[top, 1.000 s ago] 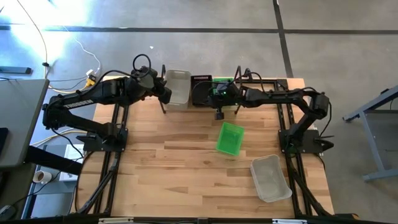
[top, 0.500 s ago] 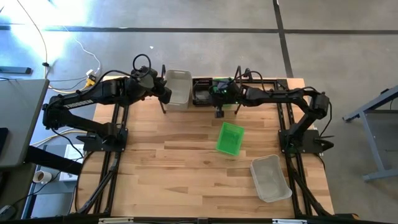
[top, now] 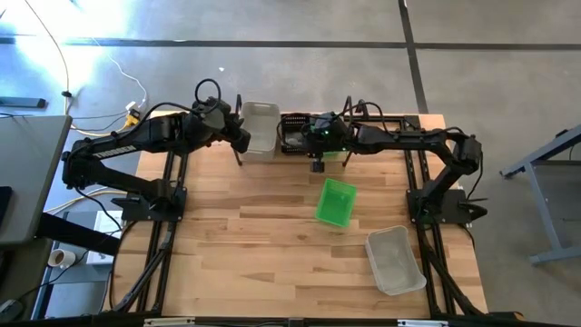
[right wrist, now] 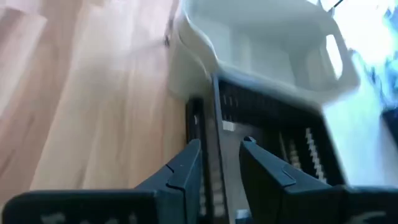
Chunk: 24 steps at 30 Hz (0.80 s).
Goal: Stack baskets on shelf by color
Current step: Stack the black bin on the black bins on the shelf
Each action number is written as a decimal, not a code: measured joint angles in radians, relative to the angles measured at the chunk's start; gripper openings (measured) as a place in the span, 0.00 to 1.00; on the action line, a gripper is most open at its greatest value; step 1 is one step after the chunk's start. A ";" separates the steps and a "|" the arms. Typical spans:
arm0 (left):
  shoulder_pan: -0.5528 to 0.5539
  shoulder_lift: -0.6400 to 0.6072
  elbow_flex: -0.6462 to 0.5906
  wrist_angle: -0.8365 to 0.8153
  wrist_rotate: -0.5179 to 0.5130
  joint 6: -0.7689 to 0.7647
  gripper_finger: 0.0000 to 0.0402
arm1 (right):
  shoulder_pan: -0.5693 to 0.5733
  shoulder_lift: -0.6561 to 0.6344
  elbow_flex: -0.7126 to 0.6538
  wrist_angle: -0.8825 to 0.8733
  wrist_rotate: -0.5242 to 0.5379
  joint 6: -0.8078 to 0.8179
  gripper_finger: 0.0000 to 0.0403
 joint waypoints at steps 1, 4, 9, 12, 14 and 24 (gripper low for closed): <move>0.000 0.000 0.000 0.000 0.006 0.001 0.30 | -0.002 0.000 -0.002 -0.009 0.011 0.019 0.23; 0.000 0.000 0.000 0.000 0.010 0.001 0.30 | -0.006 0.000 -0.003 0.002 0.018 0.068 0.21; 0.000 0.000 0.000 0.000 0.027 0.001 0.30 | -0.003 0.000 0.014 0.009 0.015 0.119 0.21; 0.000 0.000 0.000 0.000 0.026 0.001 0.30 | -0.006 0.000 0.028 0.007 0.021 0.146 0.21; 0.000 0.000 0.000 0.000 0.026 0.001 0.30 | -0.013 0.000 0.029 0.000 0.022 0.153 0.21; 0.000 0.000 0.000 0.000 0.026 0.001 0.30 | -0.026 0.025 0.032 -0.102 0.030 0.142 0.21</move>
